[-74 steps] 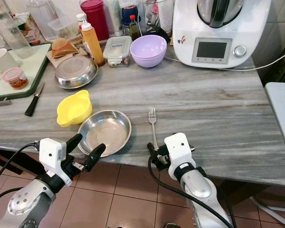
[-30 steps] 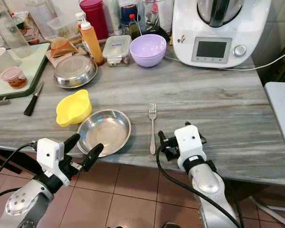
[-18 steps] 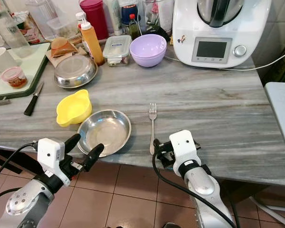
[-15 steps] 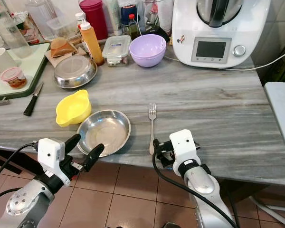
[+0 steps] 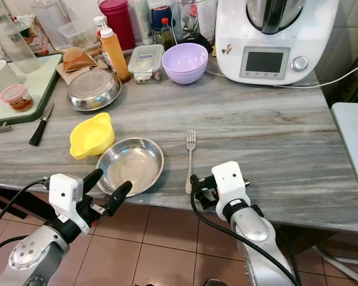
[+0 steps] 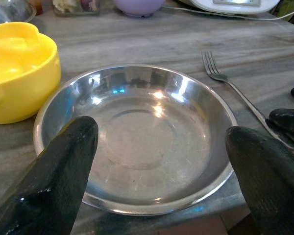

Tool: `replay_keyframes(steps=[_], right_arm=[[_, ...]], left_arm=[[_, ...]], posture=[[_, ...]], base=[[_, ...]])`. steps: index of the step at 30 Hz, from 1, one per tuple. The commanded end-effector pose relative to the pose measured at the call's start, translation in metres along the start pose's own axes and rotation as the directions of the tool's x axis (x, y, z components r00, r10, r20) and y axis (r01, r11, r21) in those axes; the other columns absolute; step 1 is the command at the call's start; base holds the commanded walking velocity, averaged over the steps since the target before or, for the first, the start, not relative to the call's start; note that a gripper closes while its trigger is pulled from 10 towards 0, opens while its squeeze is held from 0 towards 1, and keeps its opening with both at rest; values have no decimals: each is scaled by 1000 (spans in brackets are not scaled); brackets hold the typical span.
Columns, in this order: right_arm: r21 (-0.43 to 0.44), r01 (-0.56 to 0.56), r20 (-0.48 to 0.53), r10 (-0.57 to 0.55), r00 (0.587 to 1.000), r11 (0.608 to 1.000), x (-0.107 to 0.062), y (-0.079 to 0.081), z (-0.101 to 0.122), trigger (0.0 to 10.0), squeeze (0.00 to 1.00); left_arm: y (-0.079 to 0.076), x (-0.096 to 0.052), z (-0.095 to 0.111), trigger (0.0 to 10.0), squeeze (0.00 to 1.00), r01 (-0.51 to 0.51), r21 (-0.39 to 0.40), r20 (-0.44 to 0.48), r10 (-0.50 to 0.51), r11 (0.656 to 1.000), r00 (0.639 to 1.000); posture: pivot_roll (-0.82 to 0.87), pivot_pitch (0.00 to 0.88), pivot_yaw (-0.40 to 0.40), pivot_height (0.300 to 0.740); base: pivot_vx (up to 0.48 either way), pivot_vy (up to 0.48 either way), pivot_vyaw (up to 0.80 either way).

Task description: Setting the table

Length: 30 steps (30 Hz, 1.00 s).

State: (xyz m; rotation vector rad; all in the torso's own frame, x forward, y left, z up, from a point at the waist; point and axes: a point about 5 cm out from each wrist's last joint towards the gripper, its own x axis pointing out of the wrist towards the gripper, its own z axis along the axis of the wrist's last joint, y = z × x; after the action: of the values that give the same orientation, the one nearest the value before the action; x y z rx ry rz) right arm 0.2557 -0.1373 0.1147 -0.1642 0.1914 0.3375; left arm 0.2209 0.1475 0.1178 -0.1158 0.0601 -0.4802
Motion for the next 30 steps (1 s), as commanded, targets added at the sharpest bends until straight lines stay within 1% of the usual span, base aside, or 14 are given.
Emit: replay_keyframes(steps=[1,8,12,14,15,16,19,22,24,30], right_arm=[[31,-79,-17,79,997,996,3,16,-3,10000,0],[32,-100,-2,100,995,994,5,19,0,10000,0],[32,-74,10,74,997,997,2,12,0,10000,0],[24,-51,35,50,998,998,0,8,3,10000,0],[6,-31,63,31,998,1000,-1,4,7,10000,0],[-11,1,116,1,993,1000,-2,0,16,10000,0],[-23,47,188,-42,981,999,-1,-6,30,10000,0],[-25,69,226,-61,972,997,1,-9,39,10000,0],[-15,85,260,-79,962,996,4,-12,46,10000,0],[-30,140,284,-126,950,990,6,-17,50,10000,0]], left_arm=[[2,-2,0,10000,0,-12,9,-10,12,1000,1000],[1,-2,0,10000,0,-11,9,-10,11,1000,1000],[3,-4,-1,10000,0,-15,10,-11,16,1000,1000],[4,-4,0,10000,0,-15,9,-9,15,1000,1000],[5,-5,1,10000,0,-15,9,-5,15,1000,1000],[6,-5,3,10000,0,-15,7,3,15,1000,1000],[7,-6,5,10000,0,-16,8,9,16,1000,1000],[8,-6,7,10000,0,-18,6,16,18,1000,1000],[9,-4,13,10000,0,-35,-14,49,36,999,998],[11,0,20,10000,0,-78,-21,87,80,997,993]], posture=[[-96,146,129,740],[-95,146,131,740],[-95,143,126,740],[-95,143,126,740],[-96,141,125,740],[-96,141,125,740],[-98,138,125,740],[-97,132,123,740],[-95,124,114,740],[-91,115,107,740]], base=[[0,0,0],[0,0,0],[0,0,0],[0,0,0],[0,0,0],[0,0,0],[0,0,0],[0,0,0],[0,0,0],[0,0,0]])
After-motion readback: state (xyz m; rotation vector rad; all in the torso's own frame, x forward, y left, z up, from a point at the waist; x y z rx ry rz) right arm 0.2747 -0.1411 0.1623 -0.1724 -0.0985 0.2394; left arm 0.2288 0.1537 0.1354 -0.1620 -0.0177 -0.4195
